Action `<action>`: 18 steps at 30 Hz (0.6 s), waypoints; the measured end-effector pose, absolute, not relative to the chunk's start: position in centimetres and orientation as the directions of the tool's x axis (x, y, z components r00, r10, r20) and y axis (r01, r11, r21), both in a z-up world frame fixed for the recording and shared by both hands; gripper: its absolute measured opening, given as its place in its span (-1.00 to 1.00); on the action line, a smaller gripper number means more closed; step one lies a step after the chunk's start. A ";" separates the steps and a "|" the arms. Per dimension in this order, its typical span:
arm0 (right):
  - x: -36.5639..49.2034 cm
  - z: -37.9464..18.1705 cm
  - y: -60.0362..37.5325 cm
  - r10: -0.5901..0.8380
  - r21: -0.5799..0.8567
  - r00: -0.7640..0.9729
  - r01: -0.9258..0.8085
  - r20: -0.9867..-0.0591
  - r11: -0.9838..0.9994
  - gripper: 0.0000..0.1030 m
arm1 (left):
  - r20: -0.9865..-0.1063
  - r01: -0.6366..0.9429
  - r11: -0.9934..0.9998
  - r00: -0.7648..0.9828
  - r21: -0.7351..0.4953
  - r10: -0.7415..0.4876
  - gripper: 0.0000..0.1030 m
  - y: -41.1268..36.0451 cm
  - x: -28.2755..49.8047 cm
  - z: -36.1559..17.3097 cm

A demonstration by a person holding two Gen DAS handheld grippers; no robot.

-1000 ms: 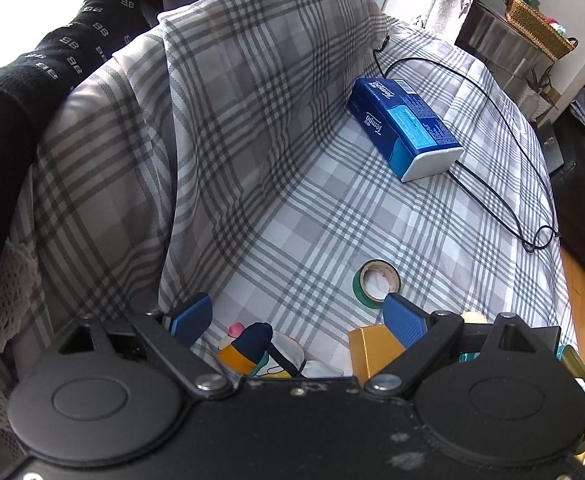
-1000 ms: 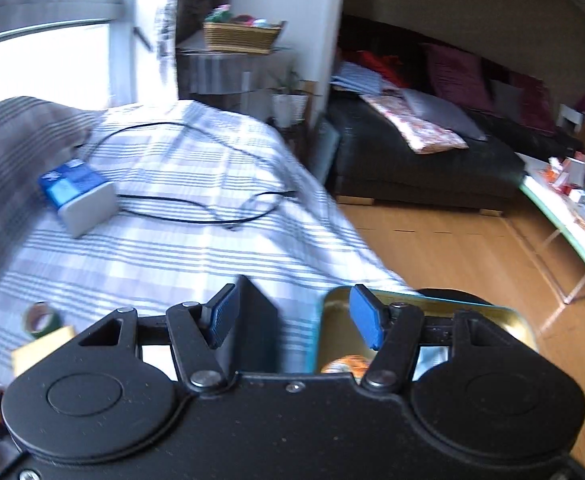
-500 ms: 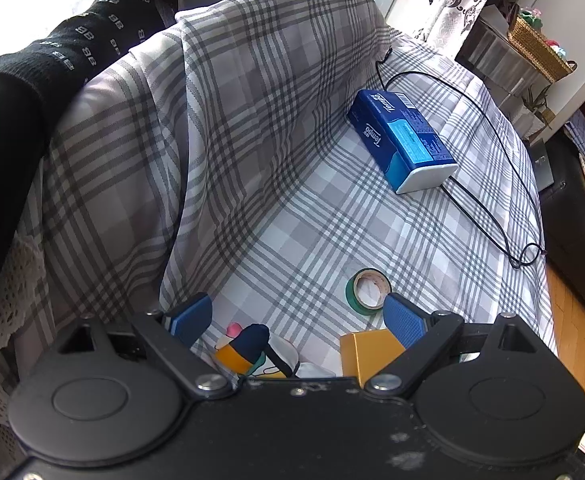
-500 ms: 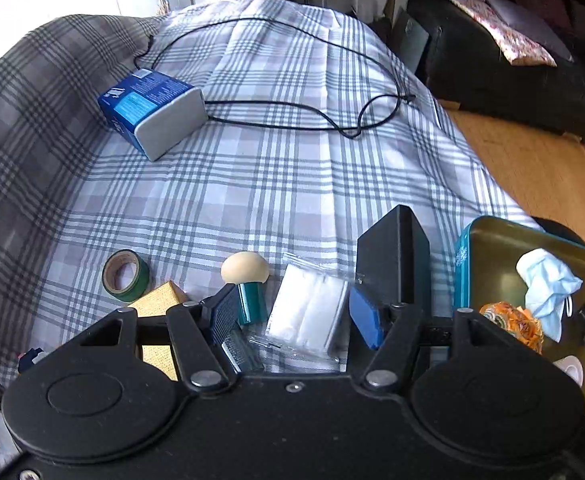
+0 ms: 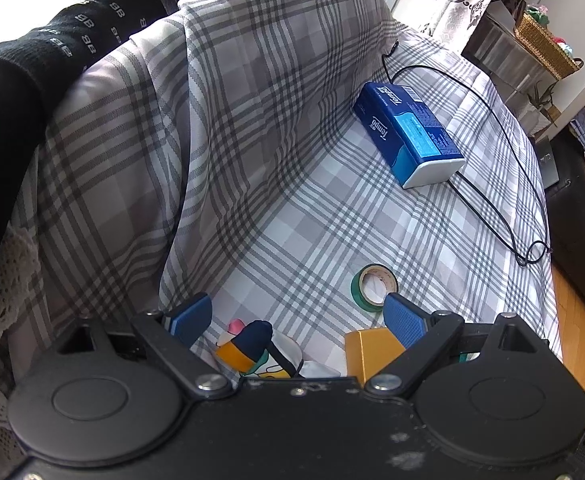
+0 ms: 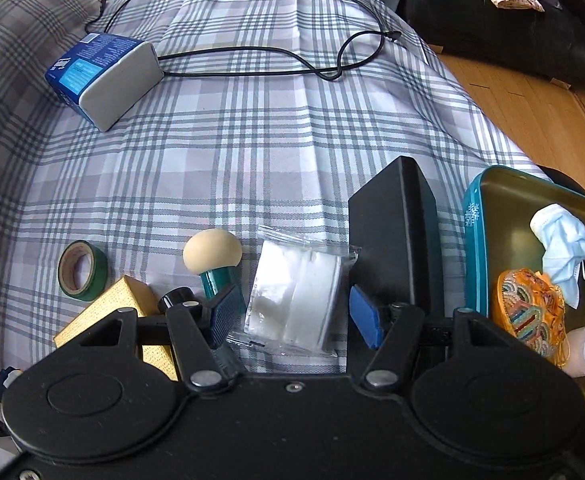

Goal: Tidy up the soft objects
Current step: 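Lower left tool to the patterned fabric pouch while right tool reaches the clear bag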

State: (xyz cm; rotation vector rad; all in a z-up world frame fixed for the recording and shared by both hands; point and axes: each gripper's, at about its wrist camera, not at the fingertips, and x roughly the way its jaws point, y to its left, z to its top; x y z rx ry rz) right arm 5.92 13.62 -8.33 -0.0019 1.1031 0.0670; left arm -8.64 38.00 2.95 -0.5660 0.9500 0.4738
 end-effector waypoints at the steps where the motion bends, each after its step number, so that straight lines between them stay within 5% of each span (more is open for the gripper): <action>1: 6.0 -8.6 13.7 0.052 0.030 0.445 -0.056 -0.894 0.998 0.15 | -0.856 -0.606 0.759 0.500 -0.239 0.130 0.80 38.0 -8.6 2.9; 18: 6.1 -8.8 14.1 0.024 0.000 0.475 -0.051 -0.880 0.999 -0.06 | -0.899 -0.595 0.791 0.413 -0.143 0.148 0.81 36.5 -6.6 -0.7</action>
